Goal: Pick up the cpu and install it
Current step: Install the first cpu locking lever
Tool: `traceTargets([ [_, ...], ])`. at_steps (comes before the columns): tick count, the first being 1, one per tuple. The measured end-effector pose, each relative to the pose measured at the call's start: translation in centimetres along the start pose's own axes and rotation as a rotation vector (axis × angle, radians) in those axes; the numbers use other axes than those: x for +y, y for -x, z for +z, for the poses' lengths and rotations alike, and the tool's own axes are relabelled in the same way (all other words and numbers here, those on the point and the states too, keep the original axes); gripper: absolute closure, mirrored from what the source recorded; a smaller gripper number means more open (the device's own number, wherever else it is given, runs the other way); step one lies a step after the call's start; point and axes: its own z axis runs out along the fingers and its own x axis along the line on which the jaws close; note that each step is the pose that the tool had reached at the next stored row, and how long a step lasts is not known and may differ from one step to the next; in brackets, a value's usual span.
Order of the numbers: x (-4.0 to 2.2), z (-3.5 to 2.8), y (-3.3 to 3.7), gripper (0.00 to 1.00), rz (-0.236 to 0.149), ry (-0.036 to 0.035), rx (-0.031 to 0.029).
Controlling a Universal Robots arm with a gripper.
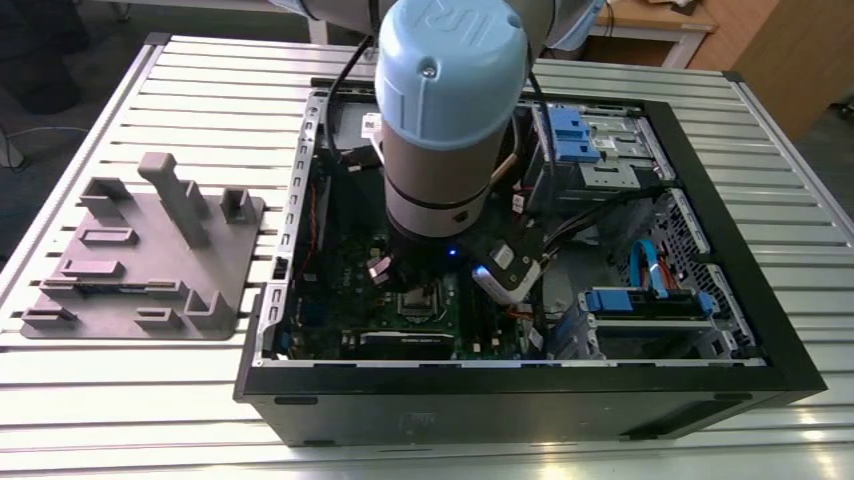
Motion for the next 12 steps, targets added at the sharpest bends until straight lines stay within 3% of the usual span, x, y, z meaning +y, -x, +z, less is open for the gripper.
traceTargets([
  [5, 0.15, -1.12, 0.12, 0.89, 0.001, -0.0016, -0.0033],
  [12, 0.17, -1.16, 0.12, 0.89, 0.001, -0.0073, -0.0014],
])
